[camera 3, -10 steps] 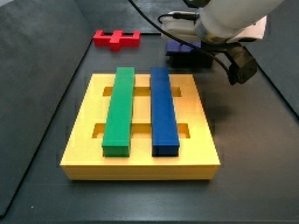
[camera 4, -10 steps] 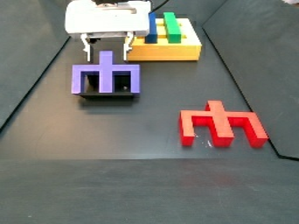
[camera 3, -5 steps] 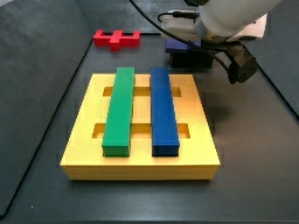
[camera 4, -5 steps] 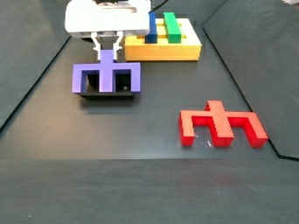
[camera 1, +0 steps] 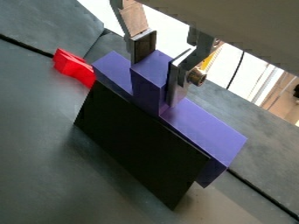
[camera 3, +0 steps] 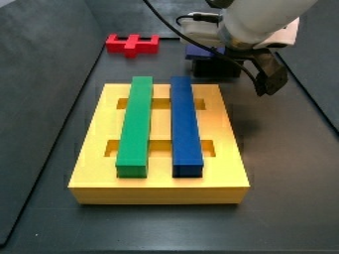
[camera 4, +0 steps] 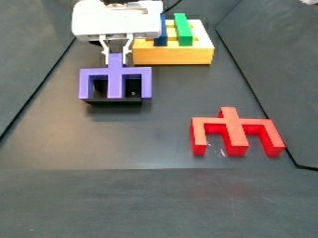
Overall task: Pick up the purple object. Move up. Place the purple object on the fixture. Regrasp the purple object. Move to above the board. Insert the purple object.
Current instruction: Regrasp the purple object.
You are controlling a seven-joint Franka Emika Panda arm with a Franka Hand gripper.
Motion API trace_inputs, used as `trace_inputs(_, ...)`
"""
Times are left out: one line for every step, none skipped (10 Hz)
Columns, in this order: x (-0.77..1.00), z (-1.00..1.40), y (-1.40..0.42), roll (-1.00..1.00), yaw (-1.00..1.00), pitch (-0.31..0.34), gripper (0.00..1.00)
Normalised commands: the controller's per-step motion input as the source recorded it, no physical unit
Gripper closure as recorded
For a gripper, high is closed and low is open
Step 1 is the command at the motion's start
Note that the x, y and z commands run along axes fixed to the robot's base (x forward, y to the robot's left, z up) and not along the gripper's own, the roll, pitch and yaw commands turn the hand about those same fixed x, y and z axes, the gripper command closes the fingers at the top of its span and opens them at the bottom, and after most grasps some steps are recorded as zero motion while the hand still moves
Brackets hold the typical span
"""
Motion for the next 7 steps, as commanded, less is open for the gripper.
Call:
trace_inputs(0.0,0.0,0.0,0.0,0.0,0.0,1.0)
trace_inputs(0.0,0.0,0.0,0.0,0.0,0.0,1.0)
trace_inputs(0.0,0.0,0.0,0.0,0.0,0.0,1.0)
trace_inputs(0.0,0.0,0.0,0.0,0.0,0.0,1.0)
trace_inputs(0.0,0.0,0.0,0.0,0.0,0.0,1.0)
trace_inputs(0.0,0.0,0.0,0.0,0.0,0.0,1.0)
trace_inputs(0.0,0.0,0.0,0.0,0.0,0.0,1.0)
